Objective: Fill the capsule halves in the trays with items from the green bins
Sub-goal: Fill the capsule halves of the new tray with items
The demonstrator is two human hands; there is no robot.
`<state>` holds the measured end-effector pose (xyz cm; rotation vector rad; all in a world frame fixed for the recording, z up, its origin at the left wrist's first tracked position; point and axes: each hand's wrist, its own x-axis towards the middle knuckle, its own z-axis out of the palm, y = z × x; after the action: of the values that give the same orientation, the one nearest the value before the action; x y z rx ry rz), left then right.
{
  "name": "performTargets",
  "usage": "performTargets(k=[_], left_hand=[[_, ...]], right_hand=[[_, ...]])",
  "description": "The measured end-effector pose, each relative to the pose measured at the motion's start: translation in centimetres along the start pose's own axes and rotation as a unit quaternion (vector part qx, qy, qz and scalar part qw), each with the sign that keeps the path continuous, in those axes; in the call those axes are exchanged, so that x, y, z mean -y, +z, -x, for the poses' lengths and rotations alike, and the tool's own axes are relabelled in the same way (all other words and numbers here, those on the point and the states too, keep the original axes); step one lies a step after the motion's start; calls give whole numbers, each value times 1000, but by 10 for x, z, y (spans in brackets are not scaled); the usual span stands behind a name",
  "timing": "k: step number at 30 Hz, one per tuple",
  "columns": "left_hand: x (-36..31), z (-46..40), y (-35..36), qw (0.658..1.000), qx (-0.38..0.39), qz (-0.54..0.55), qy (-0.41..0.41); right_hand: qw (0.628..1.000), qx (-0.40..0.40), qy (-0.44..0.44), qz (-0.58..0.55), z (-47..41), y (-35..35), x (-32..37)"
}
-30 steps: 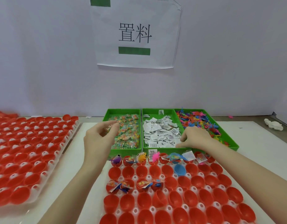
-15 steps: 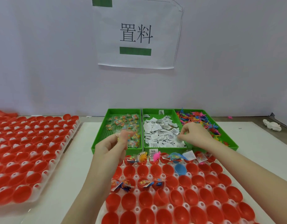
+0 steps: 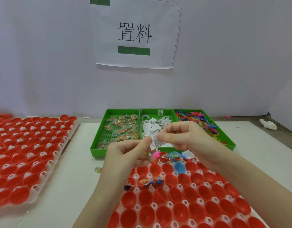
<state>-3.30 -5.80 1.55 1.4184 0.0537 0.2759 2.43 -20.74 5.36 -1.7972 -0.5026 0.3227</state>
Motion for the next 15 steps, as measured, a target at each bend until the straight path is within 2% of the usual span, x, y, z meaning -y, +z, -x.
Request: performTargets(k=[5, 12, 15], left_hand=[[-9, 3, 5, 997, 30, 66, -35], [-13, 8, 11, 1000, 11, 22, 4], [-11, 7, 11, 999, -11, -20, 30]], right_hand=[[999, -34, -17, 15, 11, 7, 1], [995, -92, -22, 18, 17, 12, -6], [992, -81, -16, -94, 19, 10, -6]])
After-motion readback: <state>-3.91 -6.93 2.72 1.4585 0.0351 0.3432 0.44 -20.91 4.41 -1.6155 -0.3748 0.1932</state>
